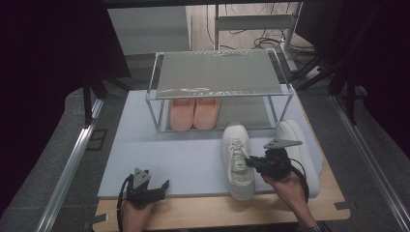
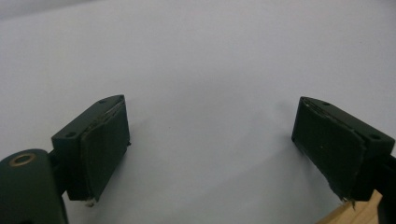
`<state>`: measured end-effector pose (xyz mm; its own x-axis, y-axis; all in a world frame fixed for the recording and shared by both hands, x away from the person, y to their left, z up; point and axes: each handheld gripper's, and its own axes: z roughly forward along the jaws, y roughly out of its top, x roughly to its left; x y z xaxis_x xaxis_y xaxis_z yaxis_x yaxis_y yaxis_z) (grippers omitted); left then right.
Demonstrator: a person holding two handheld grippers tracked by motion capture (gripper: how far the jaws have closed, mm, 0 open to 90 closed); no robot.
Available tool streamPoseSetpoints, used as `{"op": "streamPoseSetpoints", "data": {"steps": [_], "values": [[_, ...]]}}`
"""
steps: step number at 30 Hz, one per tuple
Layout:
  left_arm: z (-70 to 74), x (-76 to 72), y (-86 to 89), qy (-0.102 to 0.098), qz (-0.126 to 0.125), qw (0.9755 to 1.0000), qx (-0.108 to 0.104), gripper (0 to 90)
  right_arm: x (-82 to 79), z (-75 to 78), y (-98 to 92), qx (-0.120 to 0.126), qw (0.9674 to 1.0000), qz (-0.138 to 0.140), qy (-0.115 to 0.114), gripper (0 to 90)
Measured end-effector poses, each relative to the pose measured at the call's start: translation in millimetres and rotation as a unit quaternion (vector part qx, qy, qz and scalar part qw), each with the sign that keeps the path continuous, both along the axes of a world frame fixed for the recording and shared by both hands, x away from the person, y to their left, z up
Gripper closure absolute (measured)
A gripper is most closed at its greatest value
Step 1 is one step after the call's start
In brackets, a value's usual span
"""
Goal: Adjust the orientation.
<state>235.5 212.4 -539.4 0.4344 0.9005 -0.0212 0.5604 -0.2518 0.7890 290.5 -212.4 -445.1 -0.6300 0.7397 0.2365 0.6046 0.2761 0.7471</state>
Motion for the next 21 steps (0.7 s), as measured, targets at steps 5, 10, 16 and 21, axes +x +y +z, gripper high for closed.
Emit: {"op": "streamPoseSetpoints", "data": {"steps": [5,10,16,21], "values": [[0.0,0.0,-0.1,0.0,0.0,1.0,0.0,10.8,0.4,-5.4,-14.5,0.007,0.9997,-0.017,0.013,74.8],[0.0,0.0,-0.1,0.0,0.0,1.0,0.0,10.8,-3.9,-0.2,-15.4,-0.006,0.9999,-0.009,0.005,72.0],[-0.1,0.0,-0.2,0.0,0.001,1.0,-0.001,10.8,-15.9,11.0,-18.3,-0.003,0.9999,0.011,-0.011,80.2],[-0.1,0.0,-0.3,0.0,0.001,1.0,-0.001,10.8,-19.4,14.4,-13.5,-0.011,0.9991,0.04,-0.004,79.6]]}}
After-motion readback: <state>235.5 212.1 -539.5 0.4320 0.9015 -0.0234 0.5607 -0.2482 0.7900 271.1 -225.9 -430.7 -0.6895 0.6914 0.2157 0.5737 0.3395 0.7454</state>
